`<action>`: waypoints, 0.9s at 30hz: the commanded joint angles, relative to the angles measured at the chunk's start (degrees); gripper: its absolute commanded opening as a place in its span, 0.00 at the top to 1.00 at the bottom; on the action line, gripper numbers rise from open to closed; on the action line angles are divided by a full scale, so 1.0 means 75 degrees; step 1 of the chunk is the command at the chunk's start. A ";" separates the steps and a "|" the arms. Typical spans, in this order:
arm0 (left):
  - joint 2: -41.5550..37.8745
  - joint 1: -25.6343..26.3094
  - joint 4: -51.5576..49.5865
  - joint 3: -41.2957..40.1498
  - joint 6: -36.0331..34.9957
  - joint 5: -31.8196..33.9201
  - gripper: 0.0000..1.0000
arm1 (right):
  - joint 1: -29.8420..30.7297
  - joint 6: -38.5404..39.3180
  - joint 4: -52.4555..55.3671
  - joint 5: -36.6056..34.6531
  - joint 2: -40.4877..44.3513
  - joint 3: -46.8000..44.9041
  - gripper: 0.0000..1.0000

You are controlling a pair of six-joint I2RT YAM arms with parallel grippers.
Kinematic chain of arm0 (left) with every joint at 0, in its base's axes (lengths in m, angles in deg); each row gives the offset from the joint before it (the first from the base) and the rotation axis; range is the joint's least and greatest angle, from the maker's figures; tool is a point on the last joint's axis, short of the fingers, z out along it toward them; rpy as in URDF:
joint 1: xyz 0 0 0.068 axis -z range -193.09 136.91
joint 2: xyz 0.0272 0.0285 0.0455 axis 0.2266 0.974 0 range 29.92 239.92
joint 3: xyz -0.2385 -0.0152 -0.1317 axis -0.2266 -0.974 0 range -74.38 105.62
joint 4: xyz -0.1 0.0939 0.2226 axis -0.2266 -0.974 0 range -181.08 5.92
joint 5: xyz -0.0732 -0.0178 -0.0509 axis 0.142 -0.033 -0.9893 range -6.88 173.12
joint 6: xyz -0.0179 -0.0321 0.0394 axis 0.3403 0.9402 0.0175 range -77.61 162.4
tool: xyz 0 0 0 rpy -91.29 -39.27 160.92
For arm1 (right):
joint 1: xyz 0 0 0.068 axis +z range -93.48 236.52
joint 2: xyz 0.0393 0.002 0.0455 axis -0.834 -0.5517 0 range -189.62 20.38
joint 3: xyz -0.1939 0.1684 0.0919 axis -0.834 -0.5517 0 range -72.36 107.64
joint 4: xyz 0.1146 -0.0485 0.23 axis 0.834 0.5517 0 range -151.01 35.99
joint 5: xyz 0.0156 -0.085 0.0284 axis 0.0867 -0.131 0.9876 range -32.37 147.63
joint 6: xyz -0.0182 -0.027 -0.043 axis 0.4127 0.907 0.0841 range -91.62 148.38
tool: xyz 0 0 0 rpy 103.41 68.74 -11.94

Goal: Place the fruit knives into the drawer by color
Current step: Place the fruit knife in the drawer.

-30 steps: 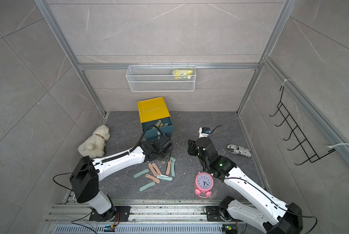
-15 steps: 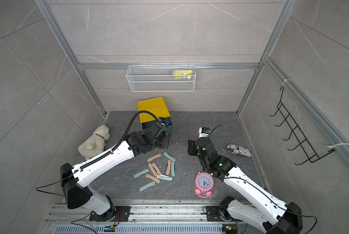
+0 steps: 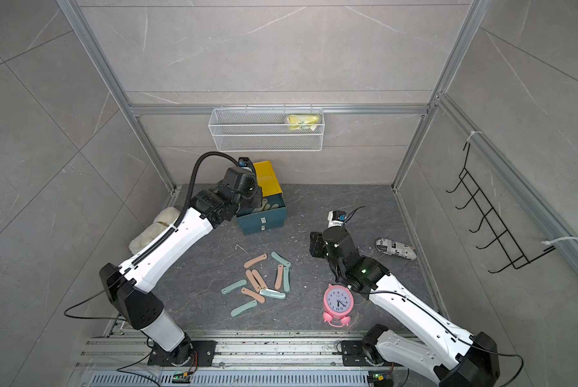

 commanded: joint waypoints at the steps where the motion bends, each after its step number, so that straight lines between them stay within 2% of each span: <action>1: 0.0362 -0.0160 0.0390 -0.0008 -0.0270 -0.0085 0.77 | -0.0021 -0.0107 -0.0025 0.0060 -0.0037 0.0010 0.49; 9: 0.0284 -0.0215 0.0729 -0.0910 -0.0112 -0.0205 0.77 | -0.0021 -0.0160 -0.0076 0.0107 -0.0142 -0.0033 0.49; 11: 0.0203 -0.0216 0.0718 -0.1066 -0.0100 -0.0223 0.74 | -0.0021 -0.0169 -0.0099 0.0142 -0.0186 -0.0030 0.49; 16: 0.0050 -0.0235 0.0617 -0.1066 -0.0084 -0.0275 0.45 | -0.0021 -0.0186 -0.0214 0.0388 -0.0398 0.0033 0.47; 19: -0.0007 -0.0261 0.0427 -0.0799 -0.0038 -0.0317 0.31 | -0.0016 -0.0277 -0.0506 0.0814 -0.0641 0.0002 0.44; 25: -0.0251 -0.0852 0.0472 -0.0343 0.0040 -0.0469 0.10 | -0.0022 -0.1096 -0.2385 0.2379 -0.1630 -0.0069 0.36; 27: 0.0003 -0.1152 0.0215 0.0065 0.0004 -0.0380 0.08 | -0.0027 -0.1450 -0.2890 0.2591 -0.2131 0.0093 0.34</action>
